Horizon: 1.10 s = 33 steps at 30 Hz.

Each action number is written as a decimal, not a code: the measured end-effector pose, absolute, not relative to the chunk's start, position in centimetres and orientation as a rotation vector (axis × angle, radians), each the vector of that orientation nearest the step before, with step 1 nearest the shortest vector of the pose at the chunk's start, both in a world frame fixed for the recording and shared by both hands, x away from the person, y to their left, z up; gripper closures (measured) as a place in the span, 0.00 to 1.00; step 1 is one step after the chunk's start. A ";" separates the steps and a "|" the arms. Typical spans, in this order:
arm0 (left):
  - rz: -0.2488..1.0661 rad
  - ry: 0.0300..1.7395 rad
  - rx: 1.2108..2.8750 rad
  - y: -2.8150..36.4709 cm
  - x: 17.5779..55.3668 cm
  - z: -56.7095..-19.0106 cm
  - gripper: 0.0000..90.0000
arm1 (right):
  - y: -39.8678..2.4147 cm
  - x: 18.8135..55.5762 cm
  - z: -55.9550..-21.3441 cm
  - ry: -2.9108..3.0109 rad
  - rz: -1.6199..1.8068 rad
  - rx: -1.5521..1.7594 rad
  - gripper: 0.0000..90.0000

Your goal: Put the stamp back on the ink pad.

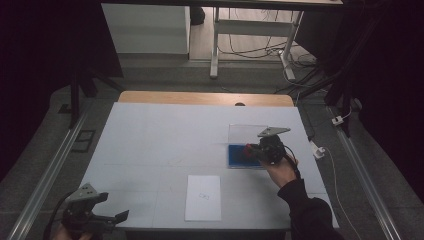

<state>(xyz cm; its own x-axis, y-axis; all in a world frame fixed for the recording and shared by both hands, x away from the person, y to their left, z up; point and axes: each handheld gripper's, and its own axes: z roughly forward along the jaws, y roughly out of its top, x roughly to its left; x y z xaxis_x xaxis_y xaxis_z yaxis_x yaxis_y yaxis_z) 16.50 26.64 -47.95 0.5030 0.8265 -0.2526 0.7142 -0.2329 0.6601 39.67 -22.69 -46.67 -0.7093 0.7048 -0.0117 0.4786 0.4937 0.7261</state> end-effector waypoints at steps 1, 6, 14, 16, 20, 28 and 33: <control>0.192 1.261 2.001 26.6 16.5 -47.9 0.02 | -22.7 39.8 -46.8 2.436 1.037 0.998 0.88; 0.191 1.261 2.001 26.6 16.5 -48.0 0.02 | -22.6 40.2 -47.4 2.445 1.011 1.012 0.88; 0.191 1.260 2.003 26.6 16.5 -48.0 0.02 | -22.7 40.6 -48.0 2.453 0.975 1.026 0.88; 0.191 1.261 2.003 26.6 16.5 -48.0 0.02 | -22.7 40.7 -48.2 2.455 0.970 1.030 0.88; 0.191 1.260 2.003 26.6 16.5 -48.0 0.02 | -22.6 40.7 -48.4 2.464 0.956 1.026 0.88; 0.192 1.259 2.004 26.6 16.5 -47.9 0.02 | -22.4 40.7 -48.5 2.457 0.954 1.025 0.87; 0.194 1.259 2.004 26.6 16.5 -47.9 0.02 | -22.3 40.6 -48.7 2.449 0.958 1.026 0.84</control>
